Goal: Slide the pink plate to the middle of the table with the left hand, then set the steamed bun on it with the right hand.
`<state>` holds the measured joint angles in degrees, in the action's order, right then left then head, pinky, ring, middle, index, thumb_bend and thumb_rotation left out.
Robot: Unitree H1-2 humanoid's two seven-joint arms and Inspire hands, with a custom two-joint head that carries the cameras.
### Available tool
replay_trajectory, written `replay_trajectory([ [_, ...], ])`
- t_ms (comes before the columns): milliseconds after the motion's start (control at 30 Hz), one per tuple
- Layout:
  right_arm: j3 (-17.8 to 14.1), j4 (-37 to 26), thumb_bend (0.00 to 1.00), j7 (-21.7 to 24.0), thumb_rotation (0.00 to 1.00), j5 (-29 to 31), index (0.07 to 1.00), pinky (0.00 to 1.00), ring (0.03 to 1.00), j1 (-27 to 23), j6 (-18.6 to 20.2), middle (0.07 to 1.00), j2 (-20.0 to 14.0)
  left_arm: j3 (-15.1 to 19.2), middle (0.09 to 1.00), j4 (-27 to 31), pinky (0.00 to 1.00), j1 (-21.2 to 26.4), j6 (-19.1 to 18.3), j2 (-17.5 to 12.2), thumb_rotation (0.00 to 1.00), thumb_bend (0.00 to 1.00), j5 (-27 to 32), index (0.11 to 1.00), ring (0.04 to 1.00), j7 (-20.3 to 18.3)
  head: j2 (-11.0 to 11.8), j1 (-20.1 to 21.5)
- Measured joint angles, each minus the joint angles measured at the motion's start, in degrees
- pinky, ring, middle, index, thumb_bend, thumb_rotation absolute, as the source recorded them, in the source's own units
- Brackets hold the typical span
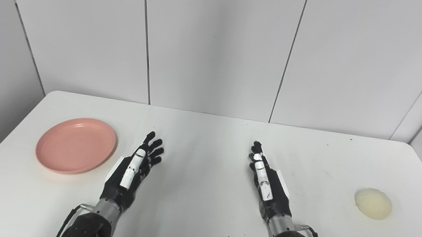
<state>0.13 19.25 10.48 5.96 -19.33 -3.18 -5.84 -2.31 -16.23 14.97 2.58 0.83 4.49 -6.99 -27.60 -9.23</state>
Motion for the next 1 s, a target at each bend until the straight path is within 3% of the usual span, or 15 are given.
replay_trajectory([
  [1000, 0.0, -0.2, 0.26, 0.0, 1.0, -0.1, 1.0, 1.0, 1.0, 0.1, 0.0, 1.0, 0.0, -0.1, 0.961, -0.5, 0.93, 0.4, 0.2, 0.0, 1.0, 0.48, 0.0, 0.979, 0.94, -0.1, -0.3, -0.4],
])
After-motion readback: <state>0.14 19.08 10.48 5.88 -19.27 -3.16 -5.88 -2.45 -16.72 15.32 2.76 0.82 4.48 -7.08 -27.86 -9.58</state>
